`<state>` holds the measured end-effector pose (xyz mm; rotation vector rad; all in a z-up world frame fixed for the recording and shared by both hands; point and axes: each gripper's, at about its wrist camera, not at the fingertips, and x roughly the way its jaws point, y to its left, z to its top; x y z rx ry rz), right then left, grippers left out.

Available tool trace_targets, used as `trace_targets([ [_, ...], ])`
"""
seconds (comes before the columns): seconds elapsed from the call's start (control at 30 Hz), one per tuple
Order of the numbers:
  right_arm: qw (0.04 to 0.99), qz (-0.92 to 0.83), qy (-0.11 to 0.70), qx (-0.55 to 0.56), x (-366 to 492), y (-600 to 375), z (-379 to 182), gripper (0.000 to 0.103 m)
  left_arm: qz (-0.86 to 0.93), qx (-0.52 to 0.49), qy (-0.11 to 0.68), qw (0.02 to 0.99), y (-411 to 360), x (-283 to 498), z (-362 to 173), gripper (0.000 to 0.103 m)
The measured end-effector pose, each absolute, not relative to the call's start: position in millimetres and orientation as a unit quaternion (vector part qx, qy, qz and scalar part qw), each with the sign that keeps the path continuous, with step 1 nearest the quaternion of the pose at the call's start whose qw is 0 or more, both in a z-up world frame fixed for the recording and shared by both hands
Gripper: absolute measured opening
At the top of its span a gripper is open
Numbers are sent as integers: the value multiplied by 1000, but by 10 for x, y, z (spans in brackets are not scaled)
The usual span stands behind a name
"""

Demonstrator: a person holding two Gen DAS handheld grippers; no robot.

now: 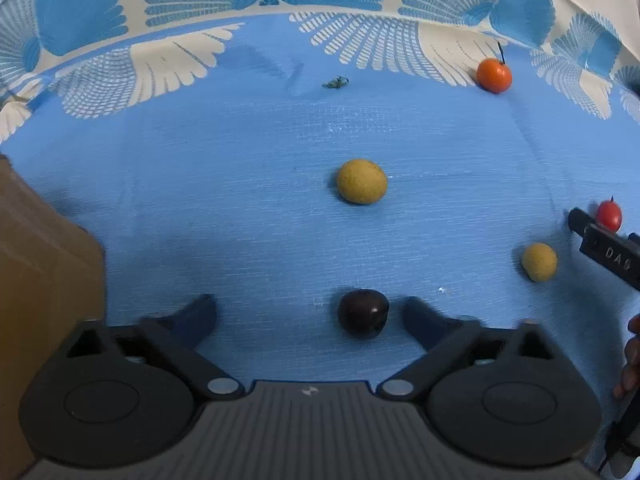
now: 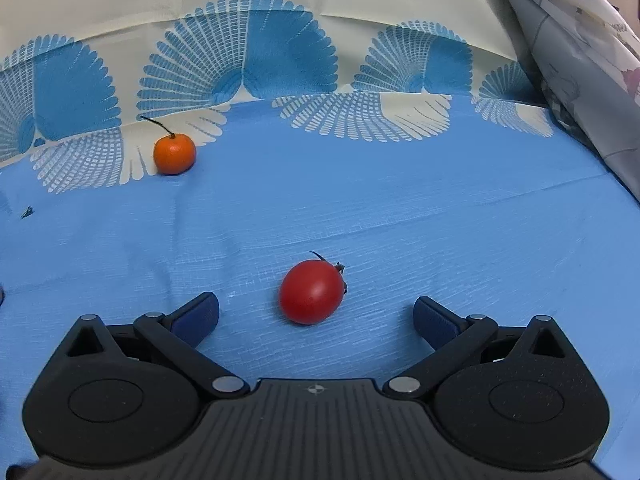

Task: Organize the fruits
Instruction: 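Grasp a dark plum with the left tool while the right tool grasps a red tomato, then carry the dark plum and red tomato over the cardboard box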

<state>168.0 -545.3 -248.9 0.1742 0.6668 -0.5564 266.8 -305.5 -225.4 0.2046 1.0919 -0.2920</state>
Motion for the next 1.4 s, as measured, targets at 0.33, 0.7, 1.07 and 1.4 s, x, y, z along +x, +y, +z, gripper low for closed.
trace_targets([
  [0.33, 909, -272, 305, 84, 1505, -5363, -2200, 32, -177, 20, 518, 837, -2910, 2539, -1870, 26],
  [0.7, 942, -212, 236, 112, 688, -4639, -1225, 33, -209, 7, 447, 870, -2388, 1808, -813, 26],
  [1.07, 963, -78, 229, 123, -364, -3194, -505, 33, -175, 20, 411, 895, -1260, 730, -16, 27],
  [1.4, 951, 37, 276, 133, -1097, -1960, -381, 33, -135, 25, 409, 902, -81, -200, 140, 27],
])
